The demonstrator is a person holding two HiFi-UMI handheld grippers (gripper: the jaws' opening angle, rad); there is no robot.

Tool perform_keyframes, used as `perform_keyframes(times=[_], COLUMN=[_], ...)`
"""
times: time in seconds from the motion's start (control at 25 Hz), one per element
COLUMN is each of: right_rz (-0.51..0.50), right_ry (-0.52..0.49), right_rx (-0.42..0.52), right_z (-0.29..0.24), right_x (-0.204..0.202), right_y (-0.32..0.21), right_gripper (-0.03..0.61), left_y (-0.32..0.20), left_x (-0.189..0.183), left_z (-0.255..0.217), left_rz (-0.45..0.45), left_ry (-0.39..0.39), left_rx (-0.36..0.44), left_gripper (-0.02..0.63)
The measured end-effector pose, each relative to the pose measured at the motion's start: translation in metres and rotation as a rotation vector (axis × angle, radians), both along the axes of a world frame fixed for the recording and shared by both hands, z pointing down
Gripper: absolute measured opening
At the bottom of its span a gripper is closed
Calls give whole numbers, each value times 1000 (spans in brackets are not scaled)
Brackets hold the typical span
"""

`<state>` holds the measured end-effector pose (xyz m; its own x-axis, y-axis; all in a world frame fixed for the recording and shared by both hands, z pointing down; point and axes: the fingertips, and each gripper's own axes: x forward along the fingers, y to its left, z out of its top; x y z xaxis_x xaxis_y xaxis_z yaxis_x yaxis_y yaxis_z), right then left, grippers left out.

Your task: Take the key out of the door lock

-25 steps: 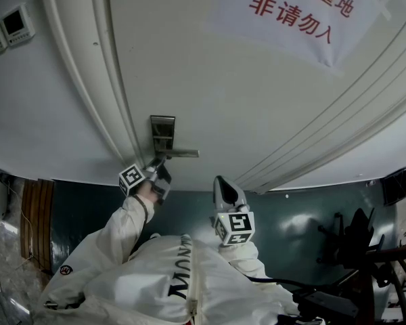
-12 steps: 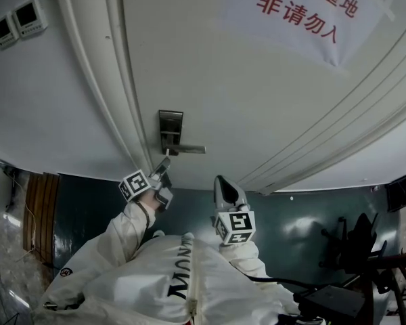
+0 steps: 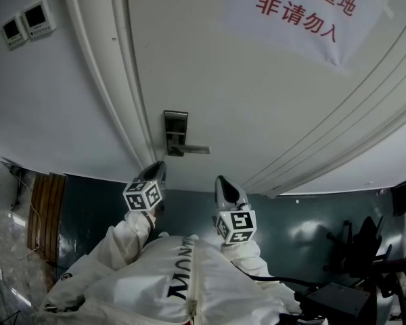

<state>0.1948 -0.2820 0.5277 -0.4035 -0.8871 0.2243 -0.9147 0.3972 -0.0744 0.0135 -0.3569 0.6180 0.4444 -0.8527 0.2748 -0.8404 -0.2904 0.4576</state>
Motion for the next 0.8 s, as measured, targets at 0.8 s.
perform_keyframes(times=[0.8], right_rz=[-92], right_ry=[4], right_rx=[30], right_z=[11], right_x=[-16], right_y=[22], right_gripper=[0], left_y=[71], left_x=[3], left_z=[-73], left_rz=[-56], left_ry=[-597], left_rx=[324], left_gripper=[23])
